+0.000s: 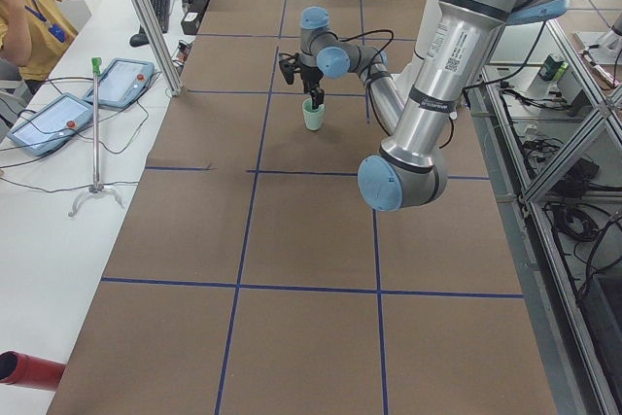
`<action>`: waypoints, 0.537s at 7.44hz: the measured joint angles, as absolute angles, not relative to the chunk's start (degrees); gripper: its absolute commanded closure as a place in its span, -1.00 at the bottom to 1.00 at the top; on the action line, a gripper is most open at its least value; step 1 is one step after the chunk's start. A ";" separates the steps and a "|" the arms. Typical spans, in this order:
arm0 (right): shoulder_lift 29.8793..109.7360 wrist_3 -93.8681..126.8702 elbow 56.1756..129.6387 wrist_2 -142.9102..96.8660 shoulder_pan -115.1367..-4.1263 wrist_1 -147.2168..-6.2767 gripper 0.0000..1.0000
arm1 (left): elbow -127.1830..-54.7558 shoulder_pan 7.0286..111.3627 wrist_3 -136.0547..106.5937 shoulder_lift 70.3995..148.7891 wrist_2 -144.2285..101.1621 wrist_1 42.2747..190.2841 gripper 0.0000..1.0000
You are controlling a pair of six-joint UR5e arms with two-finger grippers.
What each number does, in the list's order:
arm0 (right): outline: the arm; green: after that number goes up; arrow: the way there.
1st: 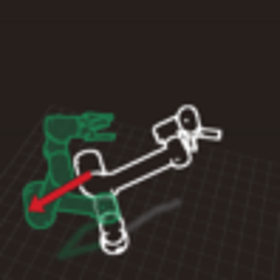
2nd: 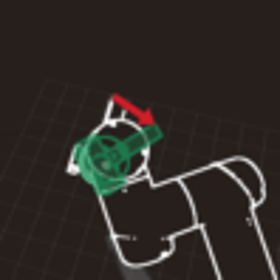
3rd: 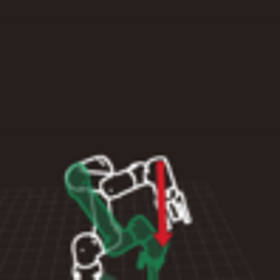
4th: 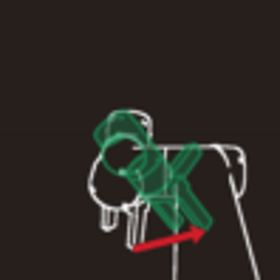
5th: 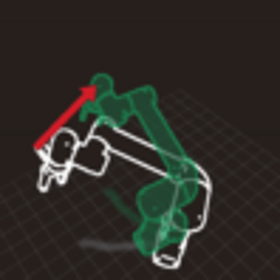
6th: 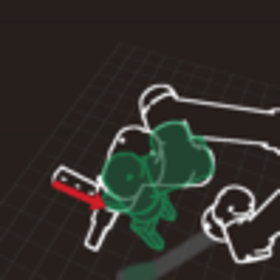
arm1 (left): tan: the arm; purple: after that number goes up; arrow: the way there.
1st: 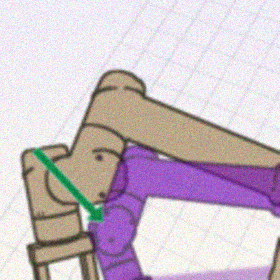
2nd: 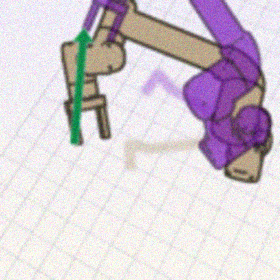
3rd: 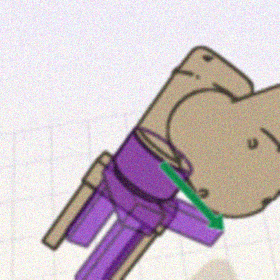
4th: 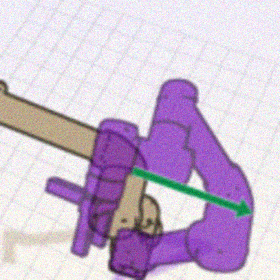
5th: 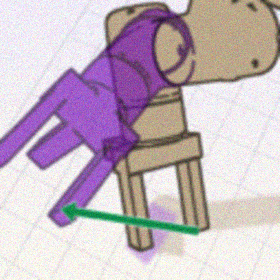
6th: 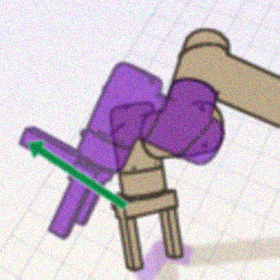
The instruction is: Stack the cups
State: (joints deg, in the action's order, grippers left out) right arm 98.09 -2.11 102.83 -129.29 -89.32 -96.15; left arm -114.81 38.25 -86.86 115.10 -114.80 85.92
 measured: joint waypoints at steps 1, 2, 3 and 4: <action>98.09 -2.11 102.83 -129.29 -89.33 -96.15 -1.00 | -115.34 39.03 -82.74 113.53 -114.88 86.90 -1.00; 98.09 -2.11 102.83 -129.29 -89.35 -96.15 -1.00 | -115.82 41.10 -76.04 111.15 -115.99 87.54 -1.00; 98.09 -2.11 102.83 -129.29 -89.35 -96.15 -1.00 | -116.08 45.14 -67.12 108.30 -118.77 87.87 -1.00; 98.09 -2.11 102.83 -129.29 -89.35 -96.15 -1.00 | -116.16 50.43 -56.01 104.63 -121.74 88.00 -1.00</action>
State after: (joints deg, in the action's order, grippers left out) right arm 98.09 -2.11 102.83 -129.29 -89.35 -96.15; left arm -116.16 50.43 -56.01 104.63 -121.74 88.00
